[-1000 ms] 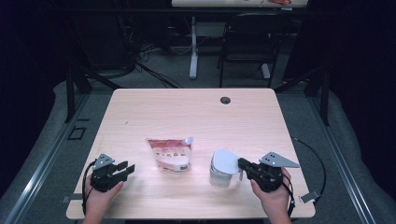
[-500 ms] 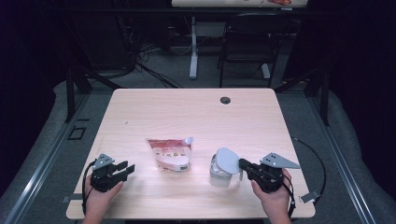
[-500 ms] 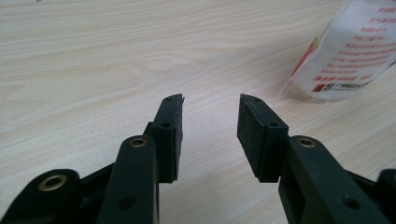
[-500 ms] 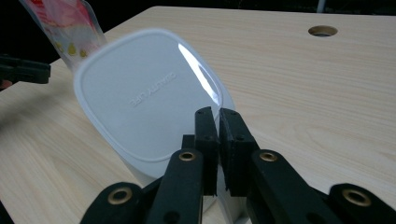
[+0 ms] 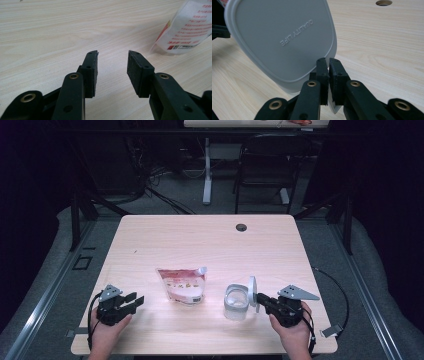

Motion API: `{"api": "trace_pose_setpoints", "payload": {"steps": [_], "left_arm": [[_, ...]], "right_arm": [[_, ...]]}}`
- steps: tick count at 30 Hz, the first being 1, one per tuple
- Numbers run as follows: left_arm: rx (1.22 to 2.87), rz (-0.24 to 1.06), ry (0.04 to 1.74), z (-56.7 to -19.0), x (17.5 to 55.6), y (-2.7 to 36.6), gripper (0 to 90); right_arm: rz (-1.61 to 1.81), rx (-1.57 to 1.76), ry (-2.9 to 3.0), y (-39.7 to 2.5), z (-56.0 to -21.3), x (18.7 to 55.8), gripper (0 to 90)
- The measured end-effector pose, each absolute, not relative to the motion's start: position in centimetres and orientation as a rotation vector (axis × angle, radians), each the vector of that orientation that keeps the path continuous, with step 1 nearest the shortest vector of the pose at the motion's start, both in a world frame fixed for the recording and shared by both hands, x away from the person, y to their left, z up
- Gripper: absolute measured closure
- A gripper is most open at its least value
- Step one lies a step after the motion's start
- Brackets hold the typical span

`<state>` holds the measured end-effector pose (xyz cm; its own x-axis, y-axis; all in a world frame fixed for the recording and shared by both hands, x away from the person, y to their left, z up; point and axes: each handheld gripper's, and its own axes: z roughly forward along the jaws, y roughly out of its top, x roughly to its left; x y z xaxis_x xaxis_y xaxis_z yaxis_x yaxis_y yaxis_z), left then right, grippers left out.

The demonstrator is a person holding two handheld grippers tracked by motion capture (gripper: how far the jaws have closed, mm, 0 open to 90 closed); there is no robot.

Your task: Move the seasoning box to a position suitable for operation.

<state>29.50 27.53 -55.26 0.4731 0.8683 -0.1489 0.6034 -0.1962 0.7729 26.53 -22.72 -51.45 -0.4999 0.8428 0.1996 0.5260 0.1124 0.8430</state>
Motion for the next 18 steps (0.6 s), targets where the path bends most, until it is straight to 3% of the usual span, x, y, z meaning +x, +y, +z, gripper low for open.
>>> {"api": "trace_pose_setpoints", "payload": {"steps": [18], "left_arm": [[1.902,0.41,1.228,-55.2,29.46,27.6,60.4]], "right_arm": [[1.326,1.383,2.071,-23.37,-52.34,26.73,83.0]]}}
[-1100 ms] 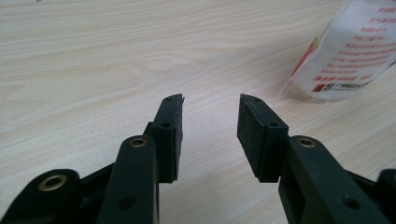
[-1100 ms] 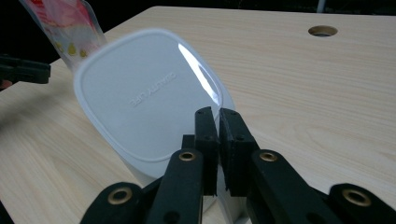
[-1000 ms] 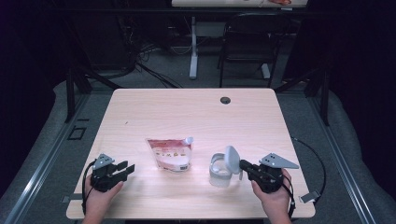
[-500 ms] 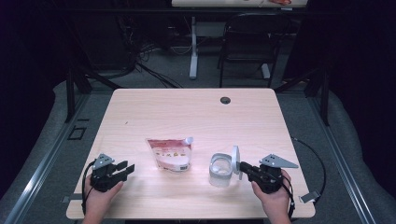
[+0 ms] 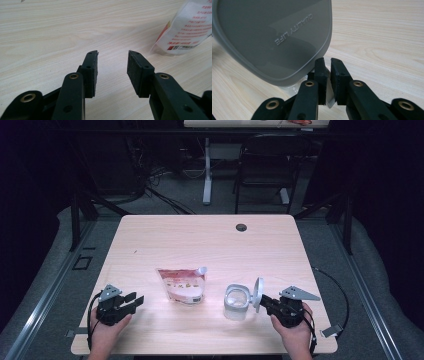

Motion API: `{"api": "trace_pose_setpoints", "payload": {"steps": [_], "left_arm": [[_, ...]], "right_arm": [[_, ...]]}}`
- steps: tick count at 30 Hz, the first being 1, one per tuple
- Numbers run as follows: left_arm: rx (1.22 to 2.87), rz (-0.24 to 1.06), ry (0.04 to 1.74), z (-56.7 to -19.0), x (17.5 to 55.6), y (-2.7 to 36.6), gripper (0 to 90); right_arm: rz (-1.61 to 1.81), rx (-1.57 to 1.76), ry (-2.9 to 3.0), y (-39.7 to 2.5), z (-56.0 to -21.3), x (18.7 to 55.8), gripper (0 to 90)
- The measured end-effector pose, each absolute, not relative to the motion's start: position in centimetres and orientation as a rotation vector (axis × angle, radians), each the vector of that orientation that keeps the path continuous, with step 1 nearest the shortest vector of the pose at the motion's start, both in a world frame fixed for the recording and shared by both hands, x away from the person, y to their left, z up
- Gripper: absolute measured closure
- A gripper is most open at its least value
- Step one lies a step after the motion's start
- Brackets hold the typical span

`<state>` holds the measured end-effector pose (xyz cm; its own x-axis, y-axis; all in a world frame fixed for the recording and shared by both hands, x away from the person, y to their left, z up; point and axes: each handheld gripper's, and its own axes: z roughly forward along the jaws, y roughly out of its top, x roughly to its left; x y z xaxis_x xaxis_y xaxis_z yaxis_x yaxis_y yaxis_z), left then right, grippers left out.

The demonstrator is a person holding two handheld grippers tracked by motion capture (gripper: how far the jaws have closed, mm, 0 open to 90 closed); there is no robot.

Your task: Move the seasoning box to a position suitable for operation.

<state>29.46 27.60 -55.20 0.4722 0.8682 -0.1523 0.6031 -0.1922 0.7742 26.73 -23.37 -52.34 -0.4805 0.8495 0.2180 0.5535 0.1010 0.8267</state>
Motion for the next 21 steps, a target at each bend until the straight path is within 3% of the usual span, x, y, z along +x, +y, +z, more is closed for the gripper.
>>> {"api": "trace_pose_setpoints", "payload": {"steps": [21], "left_arm": [[1.887,0.418,1.228,-55.2,29.4,27.6,59.8]], "right_arm": [[1.263,1.362,2.091,-24.0,-52.9,24.7,67.8]]}}
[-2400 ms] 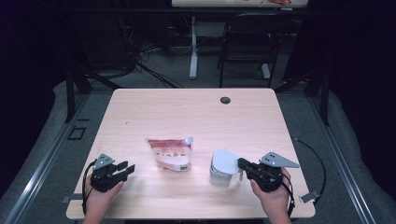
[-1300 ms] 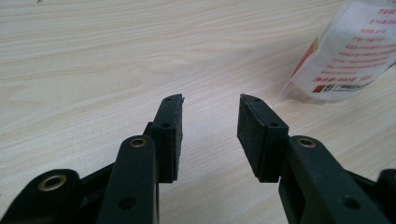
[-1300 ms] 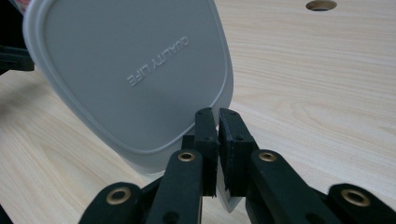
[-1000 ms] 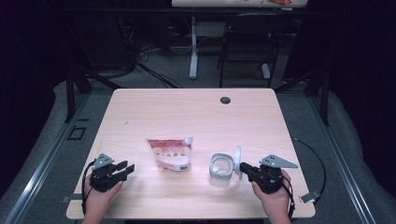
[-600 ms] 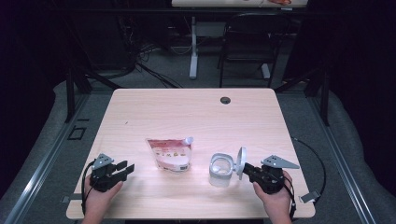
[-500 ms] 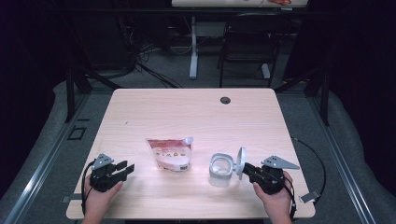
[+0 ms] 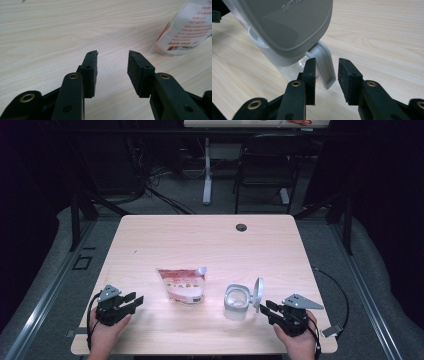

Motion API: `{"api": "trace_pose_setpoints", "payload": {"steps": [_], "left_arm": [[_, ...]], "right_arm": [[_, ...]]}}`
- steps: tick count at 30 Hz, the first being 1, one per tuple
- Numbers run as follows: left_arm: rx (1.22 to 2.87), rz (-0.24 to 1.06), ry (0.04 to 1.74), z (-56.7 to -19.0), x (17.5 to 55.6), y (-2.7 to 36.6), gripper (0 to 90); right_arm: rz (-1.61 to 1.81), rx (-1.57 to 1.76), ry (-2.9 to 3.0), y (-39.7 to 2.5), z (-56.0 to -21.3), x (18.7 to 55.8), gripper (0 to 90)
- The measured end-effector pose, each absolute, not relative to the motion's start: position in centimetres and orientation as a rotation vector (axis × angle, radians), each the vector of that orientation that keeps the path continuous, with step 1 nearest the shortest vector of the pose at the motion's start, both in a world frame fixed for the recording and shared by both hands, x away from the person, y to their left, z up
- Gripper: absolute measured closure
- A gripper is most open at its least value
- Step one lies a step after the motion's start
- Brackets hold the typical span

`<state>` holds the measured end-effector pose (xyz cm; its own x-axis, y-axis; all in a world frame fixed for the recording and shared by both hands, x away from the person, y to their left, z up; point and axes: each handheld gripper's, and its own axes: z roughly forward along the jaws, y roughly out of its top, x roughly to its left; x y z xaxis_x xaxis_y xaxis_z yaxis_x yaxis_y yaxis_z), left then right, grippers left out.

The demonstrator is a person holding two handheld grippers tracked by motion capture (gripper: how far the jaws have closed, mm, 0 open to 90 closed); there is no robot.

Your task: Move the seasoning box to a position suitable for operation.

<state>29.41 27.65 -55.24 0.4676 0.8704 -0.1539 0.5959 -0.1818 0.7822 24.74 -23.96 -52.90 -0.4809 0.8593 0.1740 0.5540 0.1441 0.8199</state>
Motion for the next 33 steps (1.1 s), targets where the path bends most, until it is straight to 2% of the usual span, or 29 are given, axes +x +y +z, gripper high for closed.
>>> {"api": "trace_pose_setpoints", "payload": {"steps": [16,24,33], "left_arm": [[1.89,0.415,1.223,-55.3,29.5,27.5,59.7],[1.894,0.408,1.218,-55.3,29.5,27.5,60.1],[1.889,0.416,1.218,-55.3,29.5,27.6,59.8]], "right_arm": [[1.191,1.364,2.137,-22.7,-54.0,25.1,73.2],[1.172,1.363,2.151,-22.4,-54.3,25.4,81.4],[1.15,1.361,2.127,-22.5,-54.2,25.5,82.3]]}}
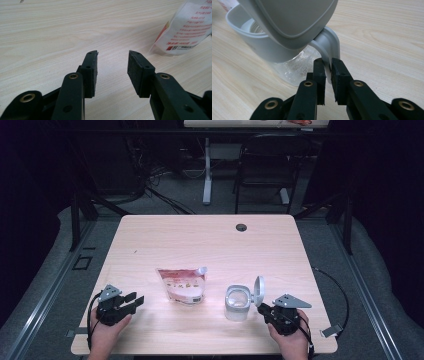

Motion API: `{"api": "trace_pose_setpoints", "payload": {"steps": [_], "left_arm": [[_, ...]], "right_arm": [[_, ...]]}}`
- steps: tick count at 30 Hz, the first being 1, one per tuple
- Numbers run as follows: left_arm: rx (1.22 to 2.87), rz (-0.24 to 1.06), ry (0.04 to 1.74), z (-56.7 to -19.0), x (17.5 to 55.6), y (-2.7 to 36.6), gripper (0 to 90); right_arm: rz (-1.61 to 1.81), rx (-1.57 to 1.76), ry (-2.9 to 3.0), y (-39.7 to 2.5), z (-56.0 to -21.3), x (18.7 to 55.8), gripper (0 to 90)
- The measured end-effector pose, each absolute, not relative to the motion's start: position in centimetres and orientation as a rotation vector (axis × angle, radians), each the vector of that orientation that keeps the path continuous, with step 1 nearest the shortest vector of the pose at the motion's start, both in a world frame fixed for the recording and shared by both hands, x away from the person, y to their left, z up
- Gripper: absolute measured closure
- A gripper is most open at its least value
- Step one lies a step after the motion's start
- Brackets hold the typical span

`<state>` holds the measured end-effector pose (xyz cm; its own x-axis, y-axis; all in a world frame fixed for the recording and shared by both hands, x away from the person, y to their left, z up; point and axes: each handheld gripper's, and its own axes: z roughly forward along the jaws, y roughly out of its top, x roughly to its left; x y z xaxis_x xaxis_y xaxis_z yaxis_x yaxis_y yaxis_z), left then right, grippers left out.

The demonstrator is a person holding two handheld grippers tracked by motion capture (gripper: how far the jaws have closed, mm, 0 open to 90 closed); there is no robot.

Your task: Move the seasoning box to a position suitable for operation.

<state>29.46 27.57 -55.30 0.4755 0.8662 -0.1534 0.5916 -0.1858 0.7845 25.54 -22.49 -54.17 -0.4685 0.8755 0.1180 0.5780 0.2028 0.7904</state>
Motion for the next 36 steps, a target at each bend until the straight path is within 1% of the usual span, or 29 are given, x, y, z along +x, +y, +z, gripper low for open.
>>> {"api": "trace_pose_setpoints", "payload": {"steps": [21,25,30,36], "left_arm": [[1.899,0.413,1.216,-55.4,29.5,27.4,59.8],[1.902,0.414,1.217,-55.4,29.5,27.4,59.9],[1.903,0.413,1.216,-55.4,29.5,27.4,59.9],[1.906,0.414,1.216,-55.4,29.5,27.3,59.9]], "right_arm": [[1.158,1.411,2.073,-24.0,-54.3,28.1,80.4],[1.182,1.429,2.064,-24.3,-54.2,28.8,83.5],[1.207,1.461,2.051,-24.7,-54.4,29.6,83.0],[1.242,1.458,2.054,-24.8,-54.4,30.3,84.6]]}}
